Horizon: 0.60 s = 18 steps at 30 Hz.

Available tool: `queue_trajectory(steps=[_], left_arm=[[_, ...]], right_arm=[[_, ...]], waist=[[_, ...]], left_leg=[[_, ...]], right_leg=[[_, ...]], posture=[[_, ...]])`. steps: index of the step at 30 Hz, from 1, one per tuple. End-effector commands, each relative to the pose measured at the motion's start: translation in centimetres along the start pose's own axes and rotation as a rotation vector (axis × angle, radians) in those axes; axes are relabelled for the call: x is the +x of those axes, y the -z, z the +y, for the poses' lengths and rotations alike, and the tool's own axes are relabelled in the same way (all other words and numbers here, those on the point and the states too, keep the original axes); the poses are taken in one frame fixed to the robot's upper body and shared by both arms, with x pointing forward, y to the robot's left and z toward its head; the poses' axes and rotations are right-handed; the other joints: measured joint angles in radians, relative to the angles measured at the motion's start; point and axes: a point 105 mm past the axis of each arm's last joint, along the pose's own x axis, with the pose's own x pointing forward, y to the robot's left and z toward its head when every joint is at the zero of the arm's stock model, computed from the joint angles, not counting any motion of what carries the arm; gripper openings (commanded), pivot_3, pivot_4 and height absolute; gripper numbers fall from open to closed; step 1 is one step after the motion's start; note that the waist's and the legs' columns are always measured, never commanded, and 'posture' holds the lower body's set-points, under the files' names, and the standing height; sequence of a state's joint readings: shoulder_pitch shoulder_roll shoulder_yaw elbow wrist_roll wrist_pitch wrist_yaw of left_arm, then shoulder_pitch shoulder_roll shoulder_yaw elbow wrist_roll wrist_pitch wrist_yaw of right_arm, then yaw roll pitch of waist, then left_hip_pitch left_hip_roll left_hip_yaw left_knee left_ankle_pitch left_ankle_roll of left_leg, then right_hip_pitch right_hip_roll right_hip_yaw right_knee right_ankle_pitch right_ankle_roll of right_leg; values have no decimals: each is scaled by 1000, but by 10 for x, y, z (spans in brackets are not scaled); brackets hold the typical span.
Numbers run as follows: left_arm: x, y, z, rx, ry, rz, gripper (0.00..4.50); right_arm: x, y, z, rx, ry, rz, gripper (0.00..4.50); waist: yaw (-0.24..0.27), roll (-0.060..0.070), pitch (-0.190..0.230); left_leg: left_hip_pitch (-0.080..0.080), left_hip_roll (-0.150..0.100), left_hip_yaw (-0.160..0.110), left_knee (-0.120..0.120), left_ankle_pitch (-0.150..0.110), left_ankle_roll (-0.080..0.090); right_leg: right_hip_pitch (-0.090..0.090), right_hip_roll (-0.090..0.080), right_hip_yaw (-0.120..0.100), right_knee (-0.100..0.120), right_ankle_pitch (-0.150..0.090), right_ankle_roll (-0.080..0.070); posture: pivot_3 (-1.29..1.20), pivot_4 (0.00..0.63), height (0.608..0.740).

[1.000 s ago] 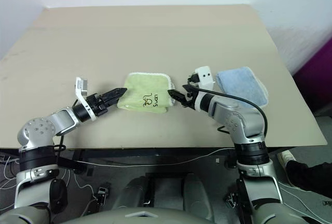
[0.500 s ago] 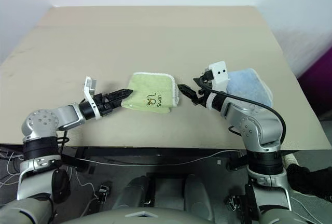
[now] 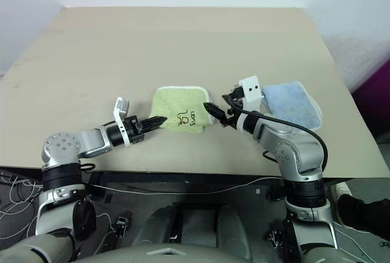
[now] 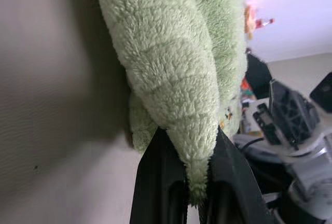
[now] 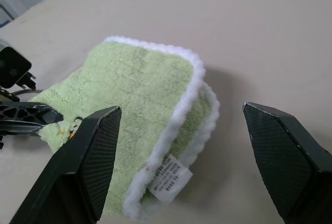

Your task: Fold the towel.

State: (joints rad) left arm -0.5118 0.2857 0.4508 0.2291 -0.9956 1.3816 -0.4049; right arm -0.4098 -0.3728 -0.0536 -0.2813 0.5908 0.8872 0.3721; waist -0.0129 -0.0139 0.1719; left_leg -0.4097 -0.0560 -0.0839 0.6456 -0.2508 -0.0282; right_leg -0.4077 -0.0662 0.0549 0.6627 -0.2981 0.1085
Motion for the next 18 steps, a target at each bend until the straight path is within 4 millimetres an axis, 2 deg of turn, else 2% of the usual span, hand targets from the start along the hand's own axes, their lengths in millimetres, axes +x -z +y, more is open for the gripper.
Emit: queue_trajectory(steps=[1, 3, 5, 8, 10, 11, 13, 16, 18], left_arm=[[-8, -21, -2, -7, 22, -124, 39], [-13, -36, -3, -3, 23, -204, 39], [-26, -67, -9, 27, 13, -343, 39], [-44, -100, -18, 55, 16, -491, 39], [-74, -140, -34, 121, 16, -693, 39], [-83, -150, -39, 137, 18, -752, 39], [-116, -174, -43, 206, -30, -905, 39], [-163, -194, -30, 215, -115, -1106, 39], [-184, -194, -12, 193, -174, -1186, 39]], right_arm=[[-2, -13, 7, -38, -17, -53, 3924], [-2, -12, 6, -37, -12, -52, 3924], [-3, -11, 5, -38, -8, -50, 3924], [-4, -11, 5, -39, -6, -49, 3924], [-4, -11, 4, -40, -5, -48, 3924], [-4, -11, 4, -41, -5, -47, 3924], [-3, -12, 4, -42, -9, -49, 3924], [-1, -12, 6, -44, -18, -51, 3924], [0, -12, 6, -46, -22, -53, 3924]], waist=[[0, 0, 0], [-3, 0, 0], [-4, 0, 0], [-3, -1, 0], [-1, -1, 1], [-2, -1, 1], [-4, -1, 1], [-6, -1, 1], [-3, -1, 1]], left_leg=[[0, 0, 0, 0, 0, 0], [0, 0, 0, 0, 0, 0], [0, 1, 0, 0, 0, 0], [0, 1, 0, 0, 0, 0], [0, 1, 0, 0, 0, 0], [-1, 1, 0, 0, 0, 0], [-1, 1, 0, 0, 0, 0], [-1, 1, 0, -1, 0, 0], [-1, 1, 0, -2, 0, 0]], right_leg=[[0, 0, 0, 0, 0, 0], [0, 0, 0, 0, 0, 0], [-1, 1, 0, 0, 0, 0], [-1, 1, 0, 0, 0, 0], [-1, 1, 0, 0, 0, 0], [-1, 1, 0, 0, 0, 0], [-1, 0, 0, 0, 0, 0], [-2, 1, 0, 0, 0, 0], [-2, 1, 0, 0, 0, 0]], posture=[[0, 150, 740], [0, 150, 740], [0, 150, 740], [0, 150, 740], [0, 150, 740], [0, 150, 740], [0, 150, 740], [0, 150, 740], [0, 150, 740]])
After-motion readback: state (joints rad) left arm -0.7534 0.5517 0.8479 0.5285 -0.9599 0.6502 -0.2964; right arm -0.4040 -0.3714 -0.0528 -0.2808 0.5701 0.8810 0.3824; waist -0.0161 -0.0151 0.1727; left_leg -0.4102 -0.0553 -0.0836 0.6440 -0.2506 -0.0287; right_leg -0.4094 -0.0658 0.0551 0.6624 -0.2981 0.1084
